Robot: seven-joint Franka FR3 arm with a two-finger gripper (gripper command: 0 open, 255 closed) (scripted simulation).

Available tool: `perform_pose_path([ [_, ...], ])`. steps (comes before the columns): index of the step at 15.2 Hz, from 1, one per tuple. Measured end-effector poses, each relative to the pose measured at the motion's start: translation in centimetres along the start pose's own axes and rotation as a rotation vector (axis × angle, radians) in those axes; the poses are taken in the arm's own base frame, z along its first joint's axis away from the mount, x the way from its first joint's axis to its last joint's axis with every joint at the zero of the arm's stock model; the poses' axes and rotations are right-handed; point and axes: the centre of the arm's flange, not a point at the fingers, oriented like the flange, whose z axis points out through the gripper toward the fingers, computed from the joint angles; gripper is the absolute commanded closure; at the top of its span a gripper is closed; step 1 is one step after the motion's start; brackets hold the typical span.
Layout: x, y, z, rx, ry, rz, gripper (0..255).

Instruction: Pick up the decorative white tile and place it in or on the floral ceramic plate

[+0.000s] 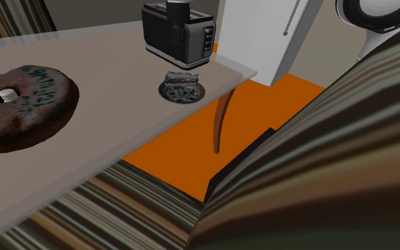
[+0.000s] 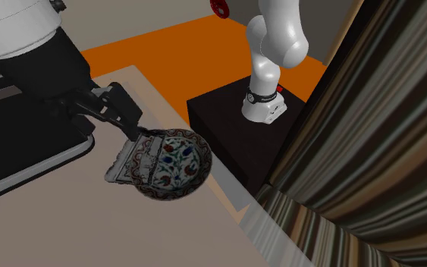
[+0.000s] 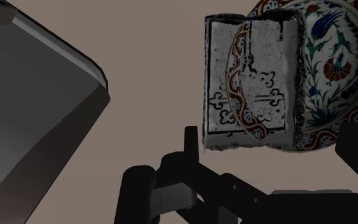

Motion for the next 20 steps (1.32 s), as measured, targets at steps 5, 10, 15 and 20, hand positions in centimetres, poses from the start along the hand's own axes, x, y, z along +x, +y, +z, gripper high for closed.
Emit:
perform_pose_path([
  [5, 0.0, 0.1, 2.3, 0.001, -0.002, 0.001, 0],
  [10, 0.0, 0.1, 2.4, 0.0, -0.001, 0.001, 0],
  [15, 0.0, 0.1, 2.4, 0.0, -0.001, 0.001, 255],
  [20, 0.0, 0.1, 2.4, 0.0, -0.001, 0.001, 255],
])
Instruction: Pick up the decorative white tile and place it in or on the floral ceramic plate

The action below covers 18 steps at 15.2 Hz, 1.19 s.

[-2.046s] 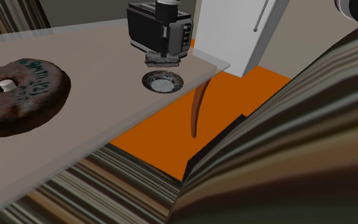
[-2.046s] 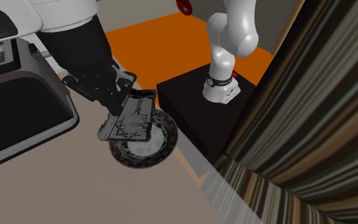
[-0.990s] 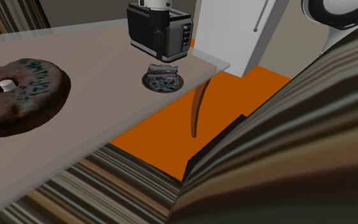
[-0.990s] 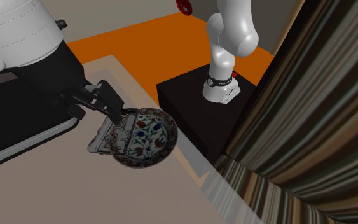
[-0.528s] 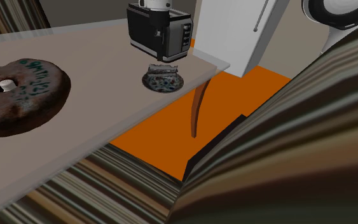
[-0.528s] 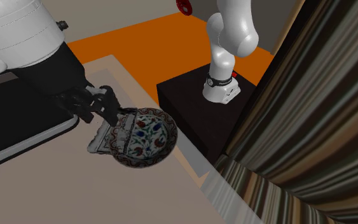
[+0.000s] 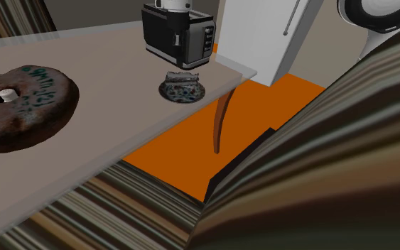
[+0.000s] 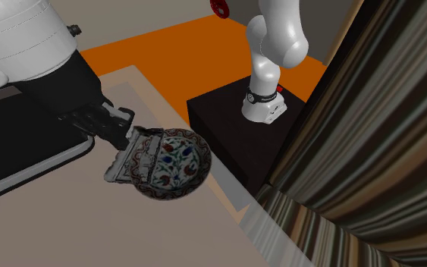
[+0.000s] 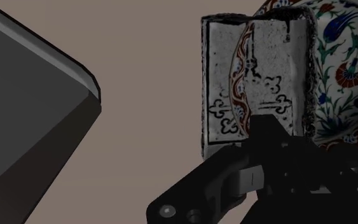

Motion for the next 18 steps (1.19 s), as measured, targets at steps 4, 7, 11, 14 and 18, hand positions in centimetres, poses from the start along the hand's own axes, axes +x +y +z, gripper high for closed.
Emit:
perform_pose_path([
  [4, -0.5, 2.1, 0.5, 0.041, -0.01, 0.003, 0],
  [7, -1.1, 5.5, 1.7, 0.11, -0.027, 0.005, 0],
  [11, -1.4, 5.7, 3.8, 0.124, -0.032, 0.007, 0],
  [14, -1.4, 5.6, 5.3, 0.125, -0.032, 0.008, 0],
  [18, -1.5, 5.6, 5.7, 0.125, -0.032, 0.008, 0],
])
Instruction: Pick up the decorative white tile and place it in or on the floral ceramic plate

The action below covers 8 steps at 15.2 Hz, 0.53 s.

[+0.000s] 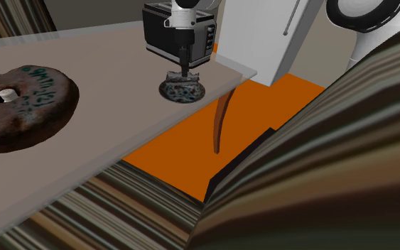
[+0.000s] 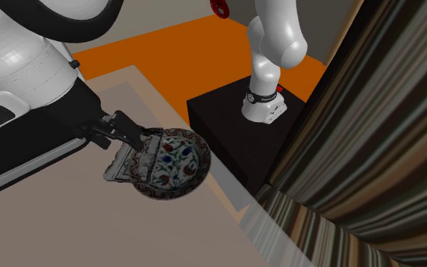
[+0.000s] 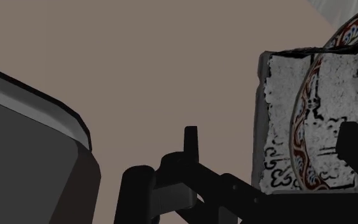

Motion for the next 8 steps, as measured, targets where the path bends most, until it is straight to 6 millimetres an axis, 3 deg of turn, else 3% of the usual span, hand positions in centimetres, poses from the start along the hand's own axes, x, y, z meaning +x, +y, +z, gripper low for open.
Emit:
perform_pose_path([
  [2, 0.0, 0.0, 0.02, 0.0, 0.0, 0.0, 0],
  [3, 0.0, 0.0, 0.02, 0.0, 0.0, 0.0, 255],
  [8, 0.0, -0.01, -0.01, 0.0, 0.001, 0.0, 255],
])
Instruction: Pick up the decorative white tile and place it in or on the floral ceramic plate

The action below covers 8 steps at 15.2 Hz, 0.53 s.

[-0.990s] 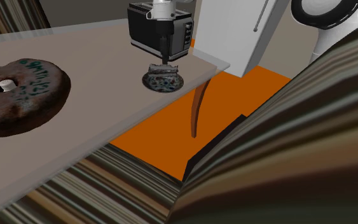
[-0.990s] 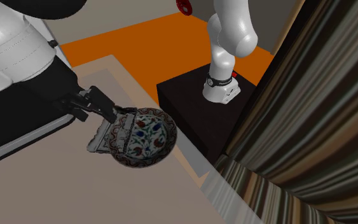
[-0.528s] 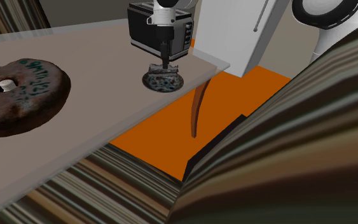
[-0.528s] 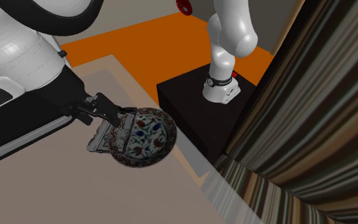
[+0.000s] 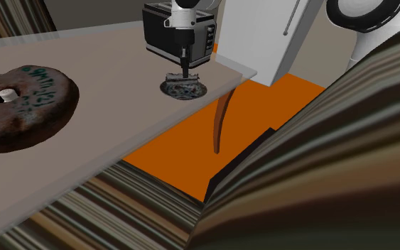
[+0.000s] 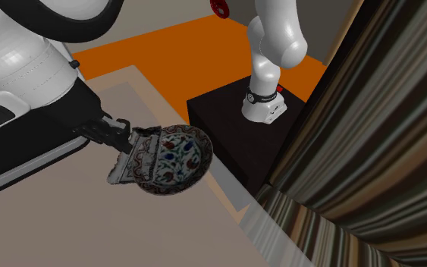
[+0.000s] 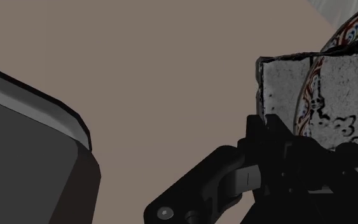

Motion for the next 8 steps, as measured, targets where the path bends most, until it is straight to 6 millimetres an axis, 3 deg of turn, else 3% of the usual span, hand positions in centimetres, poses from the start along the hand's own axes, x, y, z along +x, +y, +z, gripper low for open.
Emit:
perform_pose_path([
  [5, 0.0, 0.0, 0.0, 0.0, 0.0, 0.0, 255],
  [8, -0.2, -0.3, -1.1, 0.0, 0.0, 0.0, 255],
])
